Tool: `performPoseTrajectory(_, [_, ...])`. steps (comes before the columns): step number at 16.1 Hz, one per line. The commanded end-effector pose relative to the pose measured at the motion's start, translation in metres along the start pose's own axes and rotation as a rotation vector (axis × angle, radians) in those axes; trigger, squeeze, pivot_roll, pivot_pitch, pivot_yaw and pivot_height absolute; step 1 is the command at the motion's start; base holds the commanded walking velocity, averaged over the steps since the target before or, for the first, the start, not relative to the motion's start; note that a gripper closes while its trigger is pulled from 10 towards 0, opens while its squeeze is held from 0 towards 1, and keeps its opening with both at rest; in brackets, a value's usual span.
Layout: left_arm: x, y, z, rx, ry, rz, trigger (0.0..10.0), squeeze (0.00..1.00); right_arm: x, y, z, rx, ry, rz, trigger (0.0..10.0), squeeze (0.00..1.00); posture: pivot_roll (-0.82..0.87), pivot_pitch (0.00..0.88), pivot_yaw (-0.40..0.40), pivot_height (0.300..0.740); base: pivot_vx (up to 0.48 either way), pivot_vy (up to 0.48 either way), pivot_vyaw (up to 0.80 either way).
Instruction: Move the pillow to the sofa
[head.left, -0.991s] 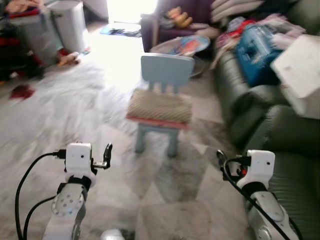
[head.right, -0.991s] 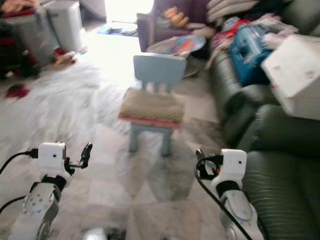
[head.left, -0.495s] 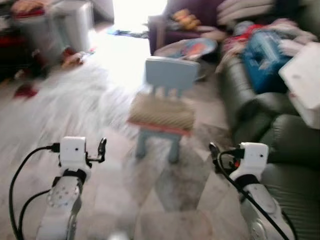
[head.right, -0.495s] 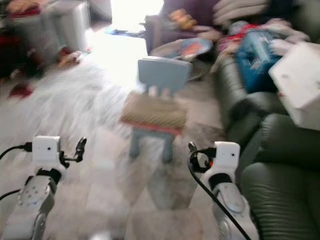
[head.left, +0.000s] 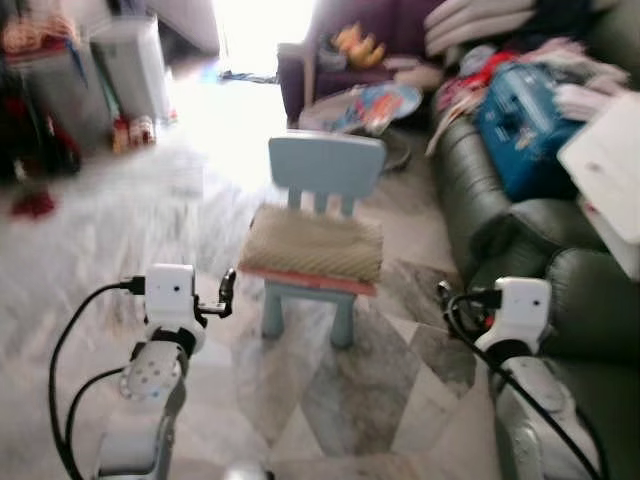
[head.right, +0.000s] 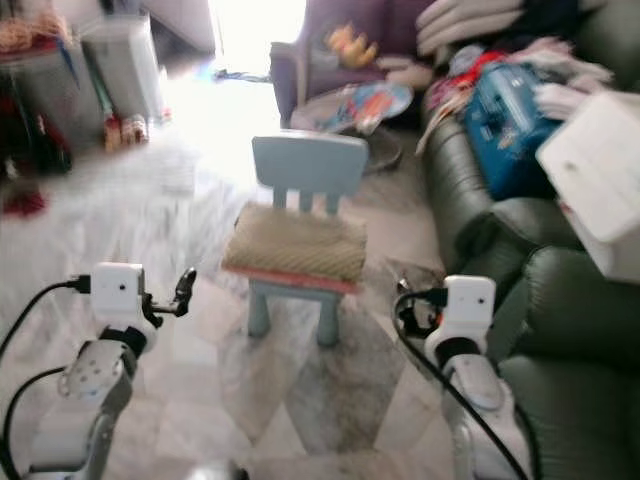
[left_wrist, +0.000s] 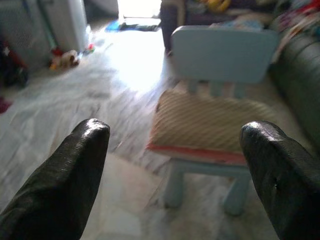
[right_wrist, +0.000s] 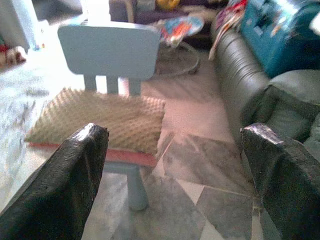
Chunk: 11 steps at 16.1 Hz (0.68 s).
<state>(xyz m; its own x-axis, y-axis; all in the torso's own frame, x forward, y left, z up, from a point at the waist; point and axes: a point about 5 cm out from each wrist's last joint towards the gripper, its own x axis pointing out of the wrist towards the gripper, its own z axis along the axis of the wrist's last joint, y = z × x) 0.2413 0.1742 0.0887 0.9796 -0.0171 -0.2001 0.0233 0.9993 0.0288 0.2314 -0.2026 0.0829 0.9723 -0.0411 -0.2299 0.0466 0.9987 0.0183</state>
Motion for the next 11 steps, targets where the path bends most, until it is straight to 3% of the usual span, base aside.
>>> performPoseTrajectory(1, [0.001, 0.001, -0.001, -0.001, 0.014, 0.007, 10.0, 0.0, 0.001, 0.0, -0.001, 0.0, 0.001, 0.0, 10.0, 0.0, 0.0, 0.0, -0.033, 0.74, 0.292, 0.379, 0.0])
performPoseTrajectory(9, [0.004, -0.005, 0.002, 0.029, 0.02, -0.027, 10.0, 0.0, 0.003, 0.001, -0.002, -0.001, -0.009, -0.002, 10.0, 0.0, 0.0, 0.0, -0.024, 0.74, 0.293, 0.381, 0.0])
performPoseTrajectory(11, [0.006, -0.009, 0.004, 0.025, 0.001, -0.052, 10.0, 0.0, 0.004, 0.001, -0.001, -0.002, -0.012, -0.001, 10.0, 0.0, 0.0, 0.0, -0.024, 0.74, 0.433, 0.133, 0.0])
